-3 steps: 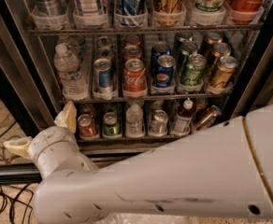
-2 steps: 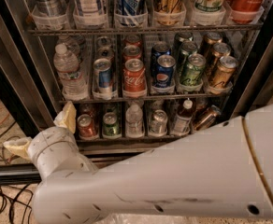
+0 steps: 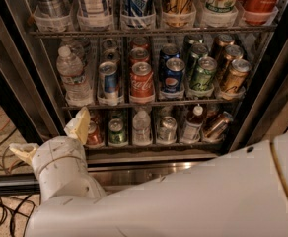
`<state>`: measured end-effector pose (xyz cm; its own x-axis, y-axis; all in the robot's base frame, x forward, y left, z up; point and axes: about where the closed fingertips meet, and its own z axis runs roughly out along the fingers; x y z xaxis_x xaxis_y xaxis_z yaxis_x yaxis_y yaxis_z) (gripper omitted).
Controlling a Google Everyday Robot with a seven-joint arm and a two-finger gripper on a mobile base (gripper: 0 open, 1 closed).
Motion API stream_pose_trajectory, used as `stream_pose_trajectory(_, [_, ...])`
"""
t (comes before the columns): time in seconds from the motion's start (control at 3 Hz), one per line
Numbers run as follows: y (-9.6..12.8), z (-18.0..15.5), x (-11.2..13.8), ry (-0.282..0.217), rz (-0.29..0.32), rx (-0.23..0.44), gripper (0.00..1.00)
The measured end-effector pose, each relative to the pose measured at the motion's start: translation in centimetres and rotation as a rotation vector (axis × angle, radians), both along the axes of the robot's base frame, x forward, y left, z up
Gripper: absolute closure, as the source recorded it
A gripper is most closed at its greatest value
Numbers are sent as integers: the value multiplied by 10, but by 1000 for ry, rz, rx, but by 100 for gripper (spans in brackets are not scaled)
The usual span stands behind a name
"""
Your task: Pick water bottle from middle shelf of fridge
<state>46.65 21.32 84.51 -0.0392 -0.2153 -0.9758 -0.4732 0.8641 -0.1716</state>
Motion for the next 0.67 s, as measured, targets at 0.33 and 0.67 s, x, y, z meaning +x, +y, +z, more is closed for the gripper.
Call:
stream_pose_trajectory(0.33, [1,1,0,-5,-2,7,0])
stream_pose_trajectory(0.67, [3,6,10,-43,-22,32,11])
